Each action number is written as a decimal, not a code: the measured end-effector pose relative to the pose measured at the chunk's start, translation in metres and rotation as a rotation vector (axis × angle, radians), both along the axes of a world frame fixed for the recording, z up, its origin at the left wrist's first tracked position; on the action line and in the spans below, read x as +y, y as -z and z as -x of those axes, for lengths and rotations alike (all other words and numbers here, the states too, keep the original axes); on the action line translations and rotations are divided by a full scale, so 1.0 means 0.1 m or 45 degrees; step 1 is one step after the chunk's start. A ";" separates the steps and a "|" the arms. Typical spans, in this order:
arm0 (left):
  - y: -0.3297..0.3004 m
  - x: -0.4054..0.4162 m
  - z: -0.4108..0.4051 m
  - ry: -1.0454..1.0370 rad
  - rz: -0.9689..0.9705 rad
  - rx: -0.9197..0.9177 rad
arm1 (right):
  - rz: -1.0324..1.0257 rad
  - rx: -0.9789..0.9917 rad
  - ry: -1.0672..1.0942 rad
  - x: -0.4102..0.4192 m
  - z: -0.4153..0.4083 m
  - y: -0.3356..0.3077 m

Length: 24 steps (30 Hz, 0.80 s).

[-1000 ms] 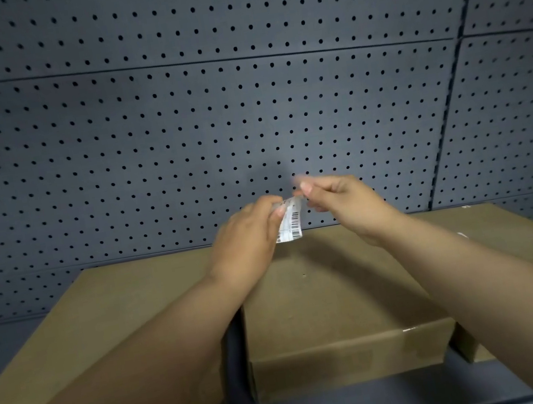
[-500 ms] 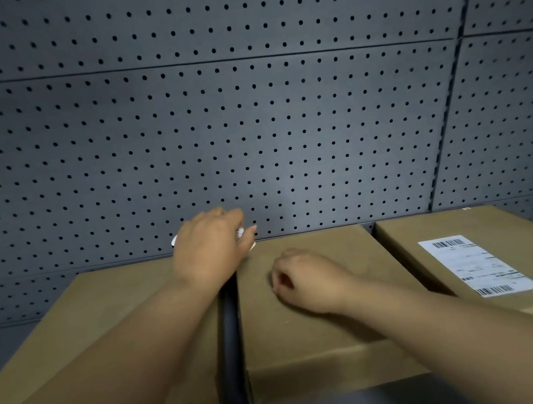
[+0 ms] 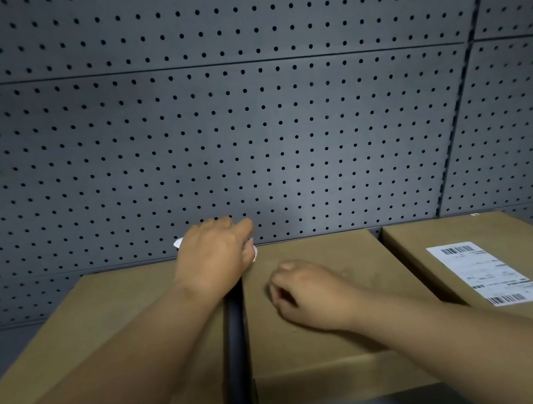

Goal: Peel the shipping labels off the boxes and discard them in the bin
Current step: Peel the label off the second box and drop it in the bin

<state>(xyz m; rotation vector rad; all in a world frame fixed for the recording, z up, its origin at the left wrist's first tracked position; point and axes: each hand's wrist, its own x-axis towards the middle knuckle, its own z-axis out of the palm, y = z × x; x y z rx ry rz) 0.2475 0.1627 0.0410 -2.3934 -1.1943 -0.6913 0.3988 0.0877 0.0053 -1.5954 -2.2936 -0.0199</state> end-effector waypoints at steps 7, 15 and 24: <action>0.03 0.01 0.05 0.013 0.057 -0.060 | 0.062 -0.139 0.484 0.24 -0.39 -0.11; 0.03 -0.02 0.10 0.095 0.109 -0.097 | 0.071 -0.035 -0.002 0.13 -0.01 -0.03; -0.04 -0.10 0.15 0.128 0.150 -0.080 | 0.071 0.002 0.482 0.39 -0.13 -0.08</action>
